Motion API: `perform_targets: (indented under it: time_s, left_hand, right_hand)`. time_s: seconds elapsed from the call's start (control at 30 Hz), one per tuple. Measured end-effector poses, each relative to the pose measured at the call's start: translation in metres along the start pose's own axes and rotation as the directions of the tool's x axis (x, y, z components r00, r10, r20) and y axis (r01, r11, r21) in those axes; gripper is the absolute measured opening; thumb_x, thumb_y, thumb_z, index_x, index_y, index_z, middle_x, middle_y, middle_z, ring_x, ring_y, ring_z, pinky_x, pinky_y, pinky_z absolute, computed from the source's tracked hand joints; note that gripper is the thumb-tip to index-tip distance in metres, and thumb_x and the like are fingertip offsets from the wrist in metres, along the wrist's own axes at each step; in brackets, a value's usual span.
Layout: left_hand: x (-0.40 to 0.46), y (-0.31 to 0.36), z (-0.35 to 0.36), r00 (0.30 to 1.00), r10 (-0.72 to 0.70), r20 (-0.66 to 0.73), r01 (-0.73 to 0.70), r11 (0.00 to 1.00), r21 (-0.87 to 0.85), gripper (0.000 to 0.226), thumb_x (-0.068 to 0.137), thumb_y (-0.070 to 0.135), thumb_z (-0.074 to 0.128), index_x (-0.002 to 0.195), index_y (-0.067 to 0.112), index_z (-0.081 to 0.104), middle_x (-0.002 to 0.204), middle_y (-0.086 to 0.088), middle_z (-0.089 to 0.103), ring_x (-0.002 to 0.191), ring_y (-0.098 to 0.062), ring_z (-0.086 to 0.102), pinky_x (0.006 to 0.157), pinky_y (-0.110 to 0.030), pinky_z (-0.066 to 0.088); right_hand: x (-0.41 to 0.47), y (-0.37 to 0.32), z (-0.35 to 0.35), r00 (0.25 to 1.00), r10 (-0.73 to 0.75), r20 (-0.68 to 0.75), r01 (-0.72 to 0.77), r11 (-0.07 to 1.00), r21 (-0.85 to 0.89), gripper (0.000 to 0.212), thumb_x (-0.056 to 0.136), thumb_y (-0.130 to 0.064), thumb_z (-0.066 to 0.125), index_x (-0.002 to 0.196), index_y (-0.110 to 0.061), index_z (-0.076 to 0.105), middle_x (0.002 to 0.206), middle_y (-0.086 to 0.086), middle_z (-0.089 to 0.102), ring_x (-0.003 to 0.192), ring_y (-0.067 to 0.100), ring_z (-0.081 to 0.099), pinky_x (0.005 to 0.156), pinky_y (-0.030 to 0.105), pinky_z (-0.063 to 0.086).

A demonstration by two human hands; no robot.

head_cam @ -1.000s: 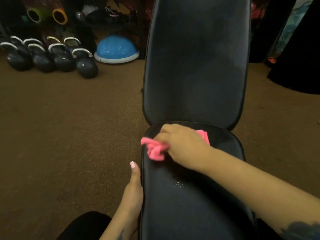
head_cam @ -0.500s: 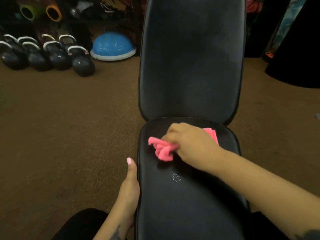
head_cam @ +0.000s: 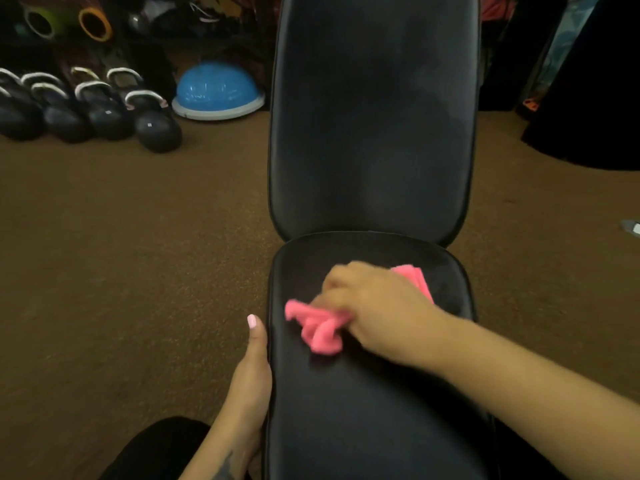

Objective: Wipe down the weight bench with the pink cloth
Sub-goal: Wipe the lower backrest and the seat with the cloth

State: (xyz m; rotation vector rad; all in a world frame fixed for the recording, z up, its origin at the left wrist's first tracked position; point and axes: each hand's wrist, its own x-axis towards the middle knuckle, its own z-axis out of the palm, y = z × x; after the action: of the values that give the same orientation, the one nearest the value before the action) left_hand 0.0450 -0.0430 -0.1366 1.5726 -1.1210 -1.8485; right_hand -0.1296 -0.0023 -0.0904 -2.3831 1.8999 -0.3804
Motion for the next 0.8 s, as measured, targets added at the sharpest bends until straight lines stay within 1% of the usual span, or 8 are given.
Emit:
perform_targets:
  time_s: [0.13, 0.27, 0.33, 0.4, 0.5, 0.6, 0.7, 0.8]
  left_hand:
    - [0.002, -0.001, -0.001, 1.000, -0.026, -0.002, 0.026, 1.000, 0.009, 0.069, 0.085, 0.069, 0.029, 0.099, 0.015, 0.071, 0.079, -0.006, 0.074, 0.081, -0.024, 0.068, 0.073, -0.034, 0.051]
    - [0.005, -0.002, -0.001, 0.998, -0.067, -0.001, 0.067, 0.997, 0.026, 0.076, 0.081, 0.074, 0.029, 0.116, 0.017, 0.065, 0.098, -0.008, 0.070, 0.094, -0.029, 0.065, 0.093, -0.044, 0.048]
    - [0.003, 0.000, -0.001, 0.998, -0.068, 0.004, 0.068, 0.997, 0.023, 0.078, 0.081, 0.074, 0.030, 0.117, 0.015, 0.065, 0.099, -0.008, 0.069, 0.097, -0.030, 0.064, 0.097, -0.047, 0.046]
    - [0.001, 0.001, -0.001, 0.998, -0.055, -0.013, 0.056, 0.998, 0.024, 0.074, 0.082, 0.072, 0.033, 0.110, 0.012, 0.067, 0.091, -0.006, 0.070, 0.091, -0.027, 0.065, 0.092, -0.044, 0.049]
    - [-0.004, 0.004, 0.000, 0.999, -0.036, -0.025, 0.037, 0.999, 0.037, 0.059, 0.088, 0.064, 0.036, 0.088, 0.016, 0.069, 0.067, -0.004, 0.072, 0.075, -0.023, 0.066, 0.066, -0.033, 0.049]
    - [-0.005, 0.006, 0.001, 0.999, -0.036, -0.020, 0.037, 0.999, 0.034, 0.053, 0.089, 0.062, 0.037, 0.081, 0.019, 0.067, 0.072, -0.005, 0.071, 0.076, -0.023, 0.065, 0.067, -0.033, 0.048]
    - [-0.007, 0.008, 0.001, 0.998, -0.059, -0.001, 0.059, 0.998, 0.031, 0.052, 0.088, 0.064, 0.034, 0.087, 0.022, 0.065, 0.087, -0.005, 0.068, 0.087, -0.026, 0.063, 0.088, -0.042, 0.048]
    - [-0.010, 0.008, 0.001, 0.998, -0.059, 0.009, 0.058, 0.998, 0.030, 0.050, 0.089, 0.064, 0.034, 0.085, 0.023, 0.063, 0.088, -0.004, 0.067, 0.087, -0.025, 0.063, 0.091, -0.042, 0.047]
  right_hand:
    - [-0.040, 0.004, -0.012, 0.994, -0.089, 0.058, 0.086, 0.995, 0.043, 0.043, 0.071, -0.012, 0.046, 0.103, -0.030, 0.069, 0.091, -0.008, 0.061, 0.080, 0.013, 0.055, 0.068, 0.022, 0.042]
    - [-0.034, 0.041, -0.019, 0.996, 0.083, -0.014, -0.084, 0.993, -0.086, 0.038, 0.066, -0.010, 0.053, 0.095, -0.027, 0.070, 0.086, -0.005, 0.062, 0.076, 0.019, 0.059, 0.058, 0.026, 0.047]
    - [-0.012, 0.041, -0.014, 0.985, 0.163, -0.061, -0.169, 0.977, -0.129, 0.033, 0.070, -0.011, 0.051, 0.096, -0.022, 0.069, 0.088, 0.001, 0.061, 0.080, 0.025, 0.058, 0.063, 0.031, 0.048]
    - [0.006, 0.023, -0.004, 0.981, 0.167, -0.100, -0.179, 0.975, -0.133, 0.028, 0.073, -0.013, 0.050, 0.095, -0.019, 0.068, 0.089, 0.004, 0.059, 0.081, 0.027, 0.056, 0.066, 0.038, 0.048]
    - [-0.010, -0.009, 0.005, 0.998, 0.046, -0.042, -0.049, 0.997, -0.061, 0.033, 0.072, -0.015, 0.050, 0.099, -0.023, 0.066, 0.090, -0.001, 0.058, 0.079, 0.020, 0.054, 0.064, 0.031, 0.044]
    - [-0.052, -0.005, -0.006, 0.999, -0.022, 0.031, 0.021, 0.999, 0.027, 0.044, 0.068, -0.019, 0.039, 0.101, -0.028, 0.067, 0.090, -0.007, 0.059, 0.079, 0.013, 0.056, 0.067, 0.023, 0.042]
    - [-0.070, 0.031, -0.022, 0.992, 0.117, -0.048, -0.120, 0.991, -0.061, 0.043, 0.067, -0.019, 0.040, 0.095, -0.030, 0.069, 0.086, -0.008, 0.062, 0.076, 0.014, 0.060, 0.062, 0.022, 0.047]
    - [-0.047, 0.055, -0.022, 0.939, 0.327, -0.102, -0.338, 0.933, -0.126, 0.029, 0.075, -0.011, 0.051, 0.096, -0.023, 0.067, 0.091, -0.001, 0.059, 0.086, 0.024, 0.058, 0.064, 0.036, 0.051]
